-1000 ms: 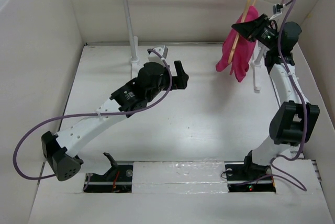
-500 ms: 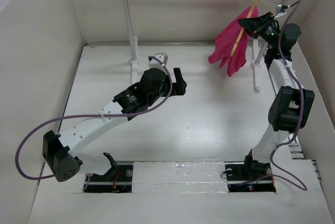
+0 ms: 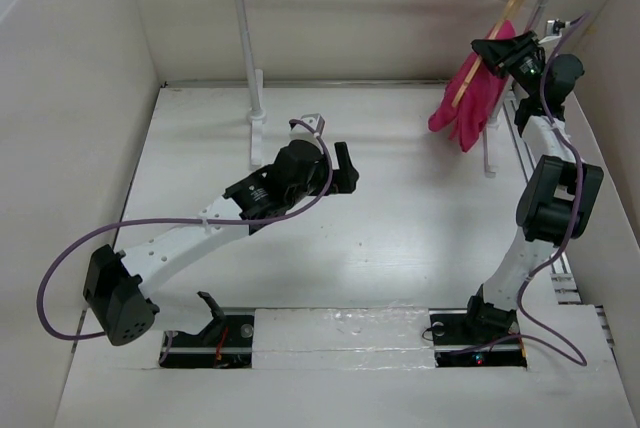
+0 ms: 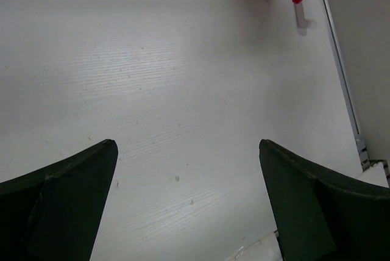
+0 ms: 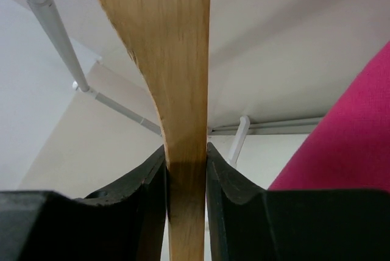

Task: Place the trousers on the hanger
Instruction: Hang the hanger with trousers onto the clothesline

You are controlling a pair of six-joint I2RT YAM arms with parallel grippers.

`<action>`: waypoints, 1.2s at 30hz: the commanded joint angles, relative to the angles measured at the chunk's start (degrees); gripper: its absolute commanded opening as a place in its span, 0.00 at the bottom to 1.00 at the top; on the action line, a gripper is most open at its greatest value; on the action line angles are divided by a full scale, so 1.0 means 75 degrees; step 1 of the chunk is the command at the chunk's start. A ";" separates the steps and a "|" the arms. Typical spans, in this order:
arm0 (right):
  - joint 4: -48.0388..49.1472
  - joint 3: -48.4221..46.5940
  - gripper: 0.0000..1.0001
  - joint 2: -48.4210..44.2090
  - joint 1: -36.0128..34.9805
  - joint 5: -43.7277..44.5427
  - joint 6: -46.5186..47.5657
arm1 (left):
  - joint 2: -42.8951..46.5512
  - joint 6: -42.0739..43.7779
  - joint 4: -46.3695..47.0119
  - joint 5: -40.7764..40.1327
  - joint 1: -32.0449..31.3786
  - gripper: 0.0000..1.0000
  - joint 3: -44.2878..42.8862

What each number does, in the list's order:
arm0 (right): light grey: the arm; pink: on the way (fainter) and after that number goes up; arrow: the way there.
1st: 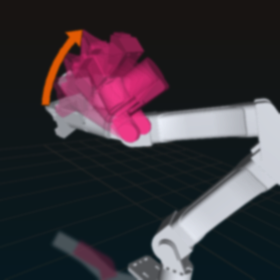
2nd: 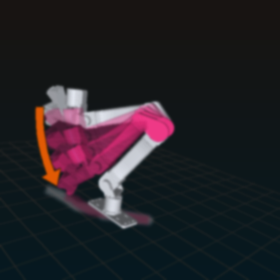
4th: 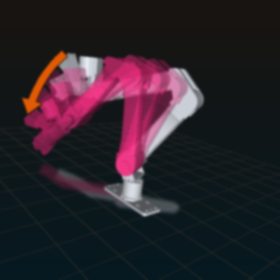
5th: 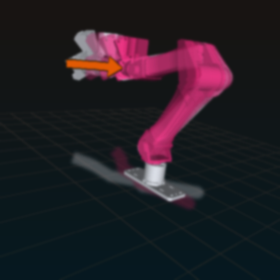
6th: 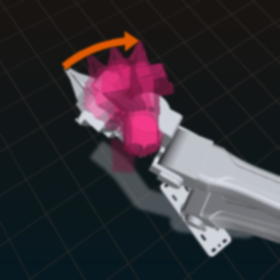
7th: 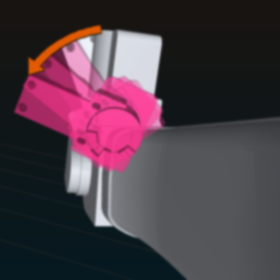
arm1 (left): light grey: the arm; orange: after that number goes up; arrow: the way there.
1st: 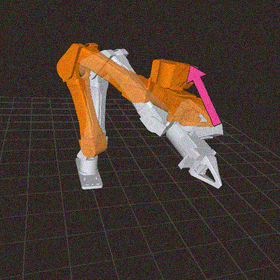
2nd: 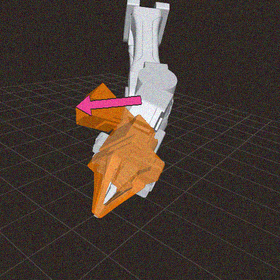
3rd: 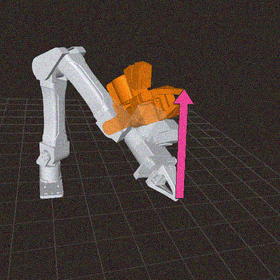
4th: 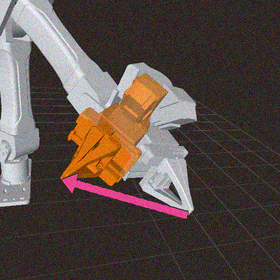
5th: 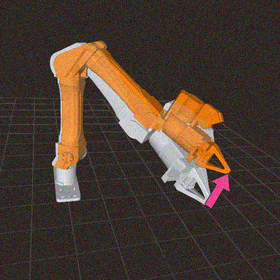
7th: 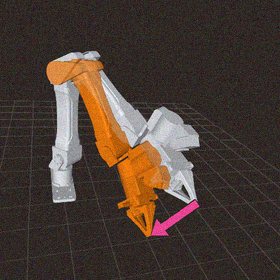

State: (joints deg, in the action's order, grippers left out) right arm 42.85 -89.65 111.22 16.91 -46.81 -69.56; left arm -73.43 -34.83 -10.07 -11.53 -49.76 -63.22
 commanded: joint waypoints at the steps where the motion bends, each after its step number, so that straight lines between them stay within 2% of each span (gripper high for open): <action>1: 0.0898 -0.0411 0.35 -0.0531 0.0008 -0.0016 0.0402 | 0.0122 -0.0102 0.0299 0.0038 -0.0010 0.99 -0.0089; 2: 0.0734 -0.0329 0.54 -0.0637 0.0008 -0.0075 0.0705 | 0.0099 -0.0102 0.0253 0.0014 -0.0010 0.99 -0.0148; 3: 0.0047 -0.0212 1.00 -0.0870 0.0170 -0.0145 0.1126 | 0.0041 -0.0056 0.0113 0.0025 -0.0010 0.99 -0.0450; 5: -0.0180 -0.0142 1.00 -0.1129 0.0172 -0.0181 0.1550 | -0.0099 -0.0113 0.0007 0.0095 0.0059 0.99 -0.0848; 7: -0.0685 -0.0129 1.00 -0.1386 0.0381 -0.0251 0.2099 | -0.0449 -0.0114 -0.0333 0.0867 0.0340 0.99 -0.1388; 11: -0.0896 0.0023 1.00 -0.2333 0.0582 -0.0380 0.2652 | -0.0779 0.0003 -0.0556 0.1080 0.0668 0.99 -0.2606; 14: -0.1703 0.0011 1.00 -0.2886 0.0652 -0.0730 0.3623 | -0.0768 0.0038 -0.0615 0.1314 0.1019 0.99 -0.3053; 18: -0.3503 0.1110 1.00 -0.4663 0.0407 -0.0779 0.5205 | -0.0301 0.0038 -0.0288 0.1757 0.1453 0.99 -0.2821; 19: -0.3858 0.1786 1.00 -0.4982 0.0325 -0.0663 0.5893 | -0.0137 0.0004 -0.0333 0.1795 0.1559 0.99 -0.2763; 22: -0.5020 0.2551 1.00 -0.5570 0.0300 -0.0333 0.6939 | 0.0168 -0.0009 -0.0486 0.1865 0.1899 0.99 -0.2505; 25: -0.5267 0.2706 1.00 -0.5478 0.0757 -0.0837 0.7059 | 0.0263 0.0085 -0.0638 0.1807 0.1900 0.99 -0.2282; 32: -0.7176 0.2438 1.00 -0.6215 0.0570 0.0777 0.8336 | 0.0287 0.0038 -0.0767 0.1619 0.1900 0.99 -0.2328; 36: -0.7716 0.2285 1.00 -0.6519 0.0278 0.0885 0.8676 | 0.0228 -0.0008 -0.1153 0.0522 0.1900 0.99 -0.2469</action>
State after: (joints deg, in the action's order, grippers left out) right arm -11.29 -70.70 65.76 20.91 -42.63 -9.41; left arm -72.47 -35.03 -17.50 -2.09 -35.53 -80.97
